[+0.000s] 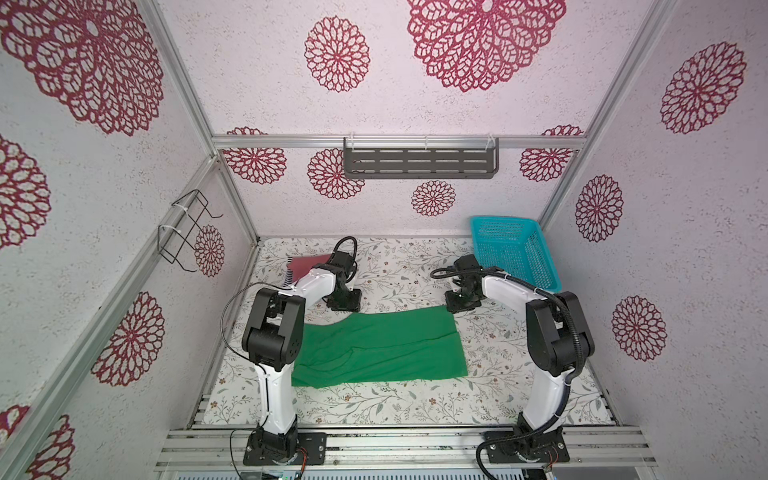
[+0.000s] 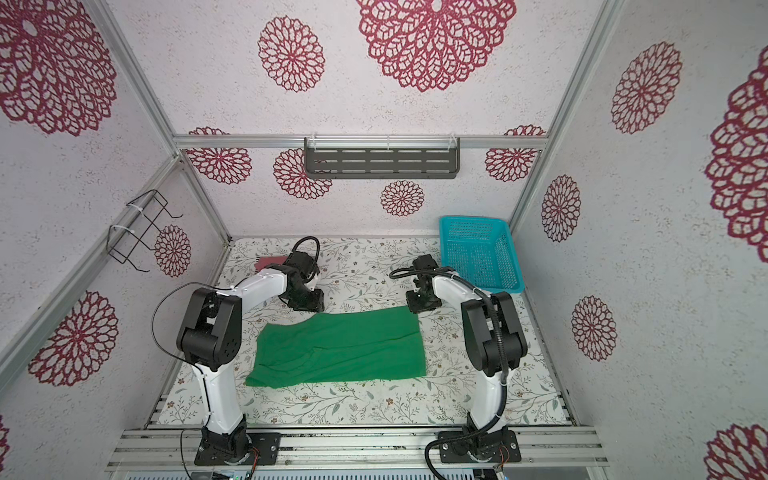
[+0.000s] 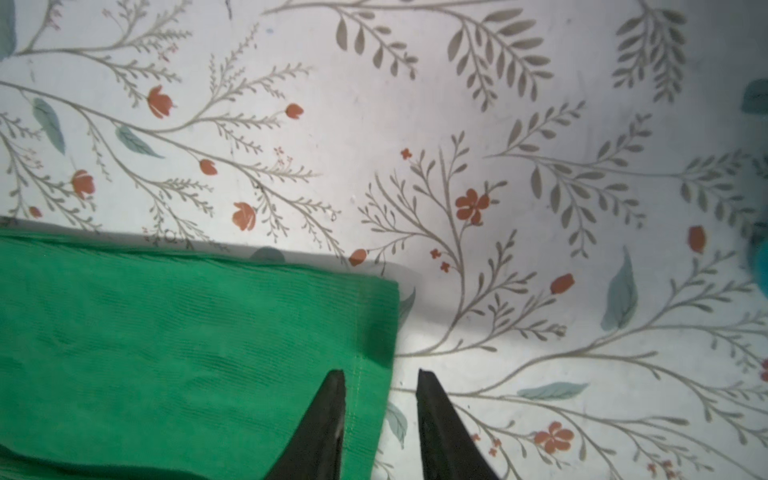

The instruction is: Fold and stack the tank tops

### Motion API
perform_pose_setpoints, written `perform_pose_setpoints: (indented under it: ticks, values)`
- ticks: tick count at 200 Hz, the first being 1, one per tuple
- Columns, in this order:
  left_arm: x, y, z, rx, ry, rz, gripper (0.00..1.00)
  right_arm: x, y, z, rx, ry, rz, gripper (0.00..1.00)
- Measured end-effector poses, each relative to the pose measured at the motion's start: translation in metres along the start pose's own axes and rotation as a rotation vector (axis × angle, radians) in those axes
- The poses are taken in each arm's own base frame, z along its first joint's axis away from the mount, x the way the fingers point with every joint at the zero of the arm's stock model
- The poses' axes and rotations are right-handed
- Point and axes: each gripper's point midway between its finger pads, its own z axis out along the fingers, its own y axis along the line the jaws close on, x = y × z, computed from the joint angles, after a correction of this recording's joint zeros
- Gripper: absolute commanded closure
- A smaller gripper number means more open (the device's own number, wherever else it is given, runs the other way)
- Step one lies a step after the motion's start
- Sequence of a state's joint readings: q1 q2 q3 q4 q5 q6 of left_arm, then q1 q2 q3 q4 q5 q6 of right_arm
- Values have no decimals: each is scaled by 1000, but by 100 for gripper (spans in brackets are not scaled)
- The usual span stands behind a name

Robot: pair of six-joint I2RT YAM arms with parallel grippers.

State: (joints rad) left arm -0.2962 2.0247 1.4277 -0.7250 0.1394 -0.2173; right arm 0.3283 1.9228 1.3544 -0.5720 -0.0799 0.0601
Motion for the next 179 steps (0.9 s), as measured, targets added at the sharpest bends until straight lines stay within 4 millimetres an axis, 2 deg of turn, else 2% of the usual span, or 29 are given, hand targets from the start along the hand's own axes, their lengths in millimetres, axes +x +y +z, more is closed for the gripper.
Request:
perform_pose_setpoints:
  ticks: [35,85,113,133,149,159,179]
  values:
    - [4,-1,6,13,17,-9,57,-12,2,9,-13,-13,-17,66]
    - [5,-5,12,42,28,-28,63,-13,3,26,-27,9,-34,73]
    - [5,-6,14,40,27,-42,74,-13,5,26,-37,9,-39,85]
    - [3,-5,15,37,22,-49,80,-13,6,26,-46,10,-41,100]
    - [2,-6,15,36,18,-51,90,-14,7,26,-47,8,-54,100]
    - [2,-6,15,33,15,-52,100,-14,7,26,-46,5,-63,100]
    - [0,-5,14,21,9,-41,100,-15,5,26,-39,0,-77,100]
